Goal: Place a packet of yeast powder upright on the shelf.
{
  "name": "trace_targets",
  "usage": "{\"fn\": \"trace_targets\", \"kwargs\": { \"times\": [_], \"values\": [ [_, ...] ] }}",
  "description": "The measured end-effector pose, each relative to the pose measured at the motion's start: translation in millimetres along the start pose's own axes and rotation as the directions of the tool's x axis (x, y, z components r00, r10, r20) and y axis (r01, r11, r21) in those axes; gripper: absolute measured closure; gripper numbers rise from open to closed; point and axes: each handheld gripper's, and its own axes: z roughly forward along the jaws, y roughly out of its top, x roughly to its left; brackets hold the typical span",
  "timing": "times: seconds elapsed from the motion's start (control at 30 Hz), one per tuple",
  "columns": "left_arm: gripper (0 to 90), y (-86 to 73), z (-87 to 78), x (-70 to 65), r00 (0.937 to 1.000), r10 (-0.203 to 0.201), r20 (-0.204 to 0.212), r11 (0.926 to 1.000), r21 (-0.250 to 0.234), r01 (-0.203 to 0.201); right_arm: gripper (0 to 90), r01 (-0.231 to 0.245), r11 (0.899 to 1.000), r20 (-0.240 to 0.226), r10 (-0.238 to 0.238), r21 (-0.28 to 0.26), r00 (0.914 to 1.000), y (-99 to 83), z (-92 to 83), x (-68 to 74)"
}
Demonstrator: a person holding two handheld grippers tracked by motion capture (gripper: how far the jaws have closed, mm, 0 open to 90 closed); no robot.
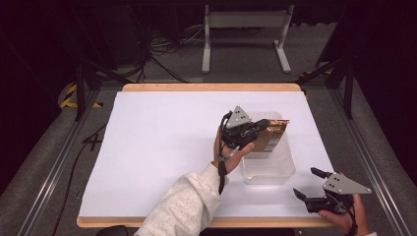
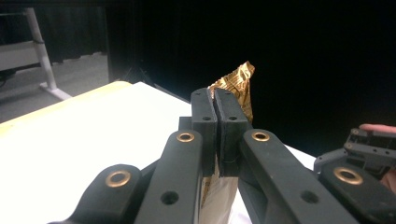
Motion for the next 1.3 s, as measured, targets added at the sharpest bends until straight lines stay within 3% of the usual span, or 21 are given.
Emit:
{"fn": "trace_targets", "kwargs": {
  "times": [0.17, 0.7, 0.9, 1.1, 1.3],
  "values": [
    [88.1, -2.6, -4.4, 4.5, 1.0, -0.009, -0.003, 1.0, 0.0, 0.009, 10.0, -0.005, 1.0, 0.0, 0.005, 0.0, 1.0, -0.5, -0.2, -0.6],
    [87.7, -5.2, -9.2, 8.9, 0.9997, 0.013, -0.023, 0.9999, 0.009, -0.013, 10.0, -0.009, 1.0, 0.011, 0.009, -0.007, 0.9999, -0.1, -1.3, -1.7],
    [87.0, -4.1, -10.6, 6.1, 0.9982, 0.046, -0.039, 0.9987, 0.023, -0.045, 10.0, -0.013, 1.0, 0.028, 0.013, -0.008, 0.9995, 0.1, -2.0, -2.3],
    [84.2, -0.7, -14.3, 8.5, 0.9994, 0.033, -0.007, 0.9991, 0.027, -0.033, 10.0, -0.01, 1.0, 0.027, 0.01, -0.004, 0.9996, 0.0, -1.5, -2.1],
    [79.0, 3.9, -20.5, 8.2, 0.9981, 0.062, -0.004, 0.9978, 0.023, -0.062, 10.0, -0.01, 1.0, 0.023, 0.01, -0.003, 0.9997, -0.2, -1.6, -2.1]
  ]
}}
